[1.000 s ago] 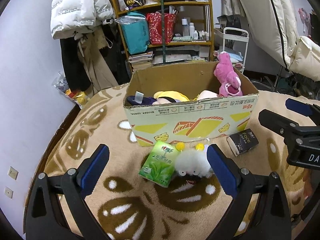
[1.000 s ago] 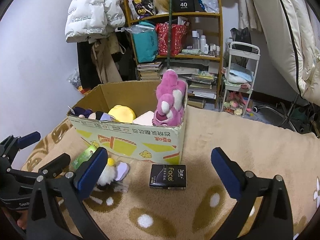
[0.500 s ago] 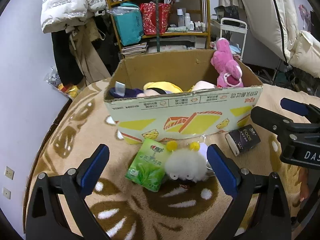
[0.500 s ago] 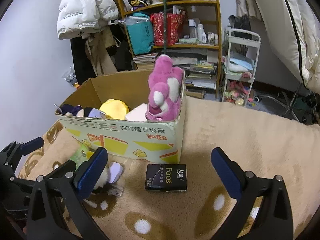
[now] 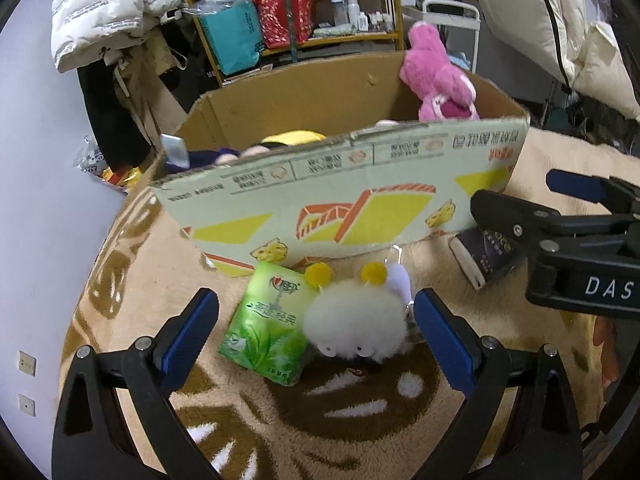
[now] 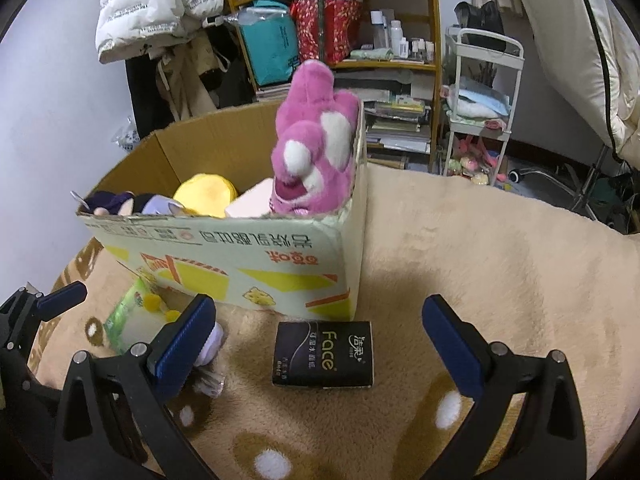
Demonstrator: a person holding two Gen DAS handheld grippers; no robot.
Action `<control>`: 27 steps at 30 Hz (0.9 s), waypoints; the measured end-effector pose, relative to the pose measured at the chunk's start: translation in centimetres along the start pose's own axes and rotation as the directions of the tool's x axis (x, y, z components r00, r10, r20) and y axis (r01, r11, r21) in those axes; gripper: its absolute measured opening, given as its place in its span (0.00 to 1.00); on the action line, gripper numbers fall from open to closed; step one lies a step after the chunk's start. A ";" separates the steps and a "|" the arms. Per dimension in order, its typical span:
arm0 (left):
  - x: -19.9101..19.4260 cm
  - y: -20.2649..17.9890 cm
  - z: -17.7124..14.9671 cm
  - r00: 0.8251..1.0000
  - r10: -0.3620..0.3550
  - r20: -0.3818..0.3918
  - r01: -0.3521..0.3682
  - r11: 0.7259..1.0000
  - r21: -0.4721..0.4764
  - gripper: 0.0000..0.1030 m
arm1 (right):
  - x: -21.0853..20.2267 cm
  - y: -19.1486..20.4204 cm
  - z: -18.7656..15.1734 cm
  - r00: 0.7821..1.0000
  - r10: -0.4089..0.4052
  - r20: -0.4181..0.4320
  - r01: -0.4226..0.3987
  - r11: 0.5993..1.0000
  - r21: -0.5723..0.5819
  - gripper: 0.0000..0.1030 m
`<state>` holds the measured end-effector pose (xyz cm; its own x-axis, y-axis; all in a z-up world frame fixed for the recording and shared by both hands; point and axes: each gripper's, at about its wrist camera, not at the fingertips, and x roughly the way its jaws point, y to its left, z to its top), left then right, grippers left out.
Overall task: Organize soft objects
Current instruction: 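Close the left tool on the white fluffy toy while the right tool grips the black Face tissue pack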
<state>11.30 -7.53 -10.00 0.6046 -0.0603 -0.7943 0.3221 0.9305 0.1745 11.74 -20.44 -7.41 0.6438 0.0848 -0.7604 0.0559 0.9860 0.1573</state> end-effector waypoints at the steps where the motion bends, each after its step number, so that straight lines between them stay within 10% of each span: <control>1: 0.2 -0.1 -0.1 1.000 0.001 -0.005 -0.001 1.000 0.004 0.94 | 0.1 0.0 0.0 1.000 -0.003 -0.004 0.003 1.000 -0.003 1.00; 15: 1.6 0.3 -0.3 0.997 -0.060 -0.042 0.059 0.998 -0.026 0.92 | 3.2 -0.7 -1.4 0.993 -0.029 -0.115 0.031 0.999 0.012 1.00; 27: 2.1 1.1 -0.7 0.987 -0.148 -0.061 0.144 0.988 -0.062 0.55 | 4.7 -2.2 -1.9 0.982 -0.005 -0.188 0.020 0.997 0.076 1.00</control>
<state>12.44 -6.33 -11.90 0.5044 -0.1752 -0.8455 0.3598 0.9328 0.0213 13.23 -21.91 -12.50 0.4890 0.1050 -0.8660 0.1268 0.9736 0.1896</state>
